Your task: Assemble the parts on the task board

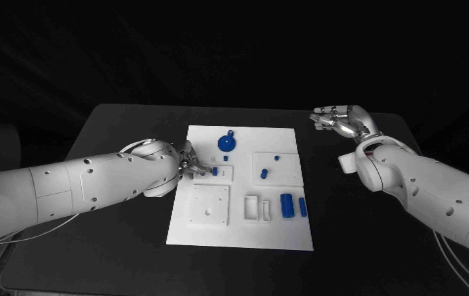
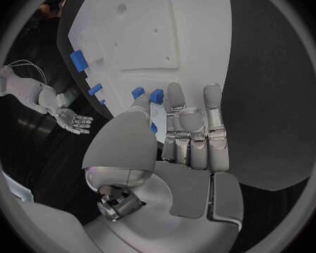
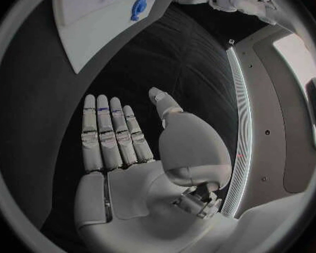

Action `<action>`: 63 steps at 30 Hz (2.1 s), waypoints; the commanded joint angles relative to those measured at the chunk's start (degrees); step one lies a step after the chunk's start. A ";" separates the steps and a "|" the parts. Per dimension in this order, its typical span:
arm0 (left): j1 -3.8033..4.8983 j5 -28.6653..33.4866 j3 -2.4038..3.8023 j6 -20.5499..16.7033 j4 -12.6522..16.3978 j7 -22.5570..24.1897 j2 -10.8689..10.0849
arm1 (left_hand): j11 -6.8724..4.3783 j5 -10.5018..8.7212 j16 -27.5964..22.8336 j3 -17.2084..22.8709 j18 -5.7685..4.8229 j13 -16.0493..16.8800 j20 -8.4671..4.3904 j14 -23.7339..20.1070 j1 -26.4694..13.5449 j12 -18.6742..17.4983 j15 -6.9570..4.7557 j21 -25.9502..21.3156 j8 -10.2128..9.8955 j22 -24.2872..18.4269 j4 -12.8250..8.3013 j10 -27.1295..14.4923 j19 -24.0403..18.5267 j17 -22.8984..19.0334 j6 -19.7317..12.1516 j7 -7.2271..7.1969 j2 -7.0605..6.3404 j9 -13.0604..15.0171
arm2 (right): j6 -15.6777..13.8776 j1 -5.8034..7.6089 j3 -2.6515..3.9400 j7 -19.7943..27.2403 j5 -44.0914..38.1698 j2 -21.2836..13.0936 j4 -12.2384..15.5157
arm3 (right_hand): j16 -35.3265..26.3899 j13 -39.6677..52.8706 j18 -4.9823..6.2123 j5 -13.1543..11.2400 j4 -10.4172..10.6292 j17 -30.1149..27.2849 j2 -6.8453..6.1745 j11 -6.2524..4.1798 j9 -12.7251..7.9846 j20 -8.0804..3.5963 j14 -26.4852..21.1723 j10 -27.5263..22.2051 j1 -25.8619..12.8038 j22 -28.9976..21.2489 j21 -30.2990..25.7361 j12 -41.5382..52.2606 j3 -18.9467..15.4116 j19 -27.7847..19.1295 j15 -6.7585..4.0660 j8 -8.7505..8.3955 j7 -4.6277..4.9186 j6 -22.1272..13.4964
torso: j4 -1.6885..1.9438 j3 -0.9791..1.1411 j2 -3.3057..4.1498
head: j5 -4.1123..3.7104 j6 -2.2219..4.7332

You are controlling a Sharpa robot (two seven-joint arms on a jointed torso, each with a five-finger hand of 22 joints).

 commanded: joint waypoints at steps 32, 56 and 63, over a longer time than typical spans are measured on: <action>-0.06 4.48 1.35 -1.08 1.25 1.28 -1.28 | 0.88 -5.88 -0.60 0.89 0.28 -0.11 0.76 -0.69 -4.85 0.70 0.88 -0.99 -1.26 1.00 2.37 -1.54 0.12 -0.55 -0.87 1.12 -4.67 -5.92 | 0.68 -0.44 0.02 0.63 -0.34 0.16 -0.24 | -0.37 -0.08 1.08 0.32 0.28 -0.08 0.37 0.18 -0.05 -0.19 -0.49 -0.39 -0.10 -0.07 -0.07 -0.18 -0.03 -0.38 -0.01 -0.30 0.02 -0.34 | -0.06 0.00 0.00 | -0.01 0.04; 0.00 7.32 4.17 2.29 2.06 1.15 -2.87 | 1.05 1.14 -0.72 -0.73 0.25 -0.39 0.90 -0.96 -1.89 0.70 1.03 -1.23 -1.43 1.03 -1.84 -1.77 -0.15 -0.58 -1.06 1.53 1.26 -12.33 | 0.78 -0.61 0.02 0.58 -0.32 0.08 -0.27 | -0.37 -0.08 1.08 0.44 0.36 -0.07 0.32 0.18 -0.04 -0.19 -0.51 -0.40 -0.08 -0.07 -0.07 -0.17 0.08 -0.40 -0.01 -0.29 0.04 -0.36 | 0.04 0.03 -0.04 | -0.01 0.02; -0.02 6.60 3.98 3.20 2.39 0.98 -3.03 | 1.12 1.27 -0.74 -1.00 0.31 -0.36 0.96 -1.05 -1.59 0.79 1.08 -1.23 -1.85 1.03 -2.67 -1.91 -0.24 -0.57 -1.18 1.67 1.57 -13.02 | 0.84 -0.71 0.02 0.58 -0.28 0.13 -0.31 | -0.37 -0.08 1.08 0.44 0.36 -0.07 0.32 0.18 -0.04 -0.19 -0.51 -0.40 -0.08 -0.07 -0.07 -0.17 0.08 -0.40 -0.01 -0.29 0.04 -0.36 | 0.02 -0.02 -0.03 | 0.10 0.05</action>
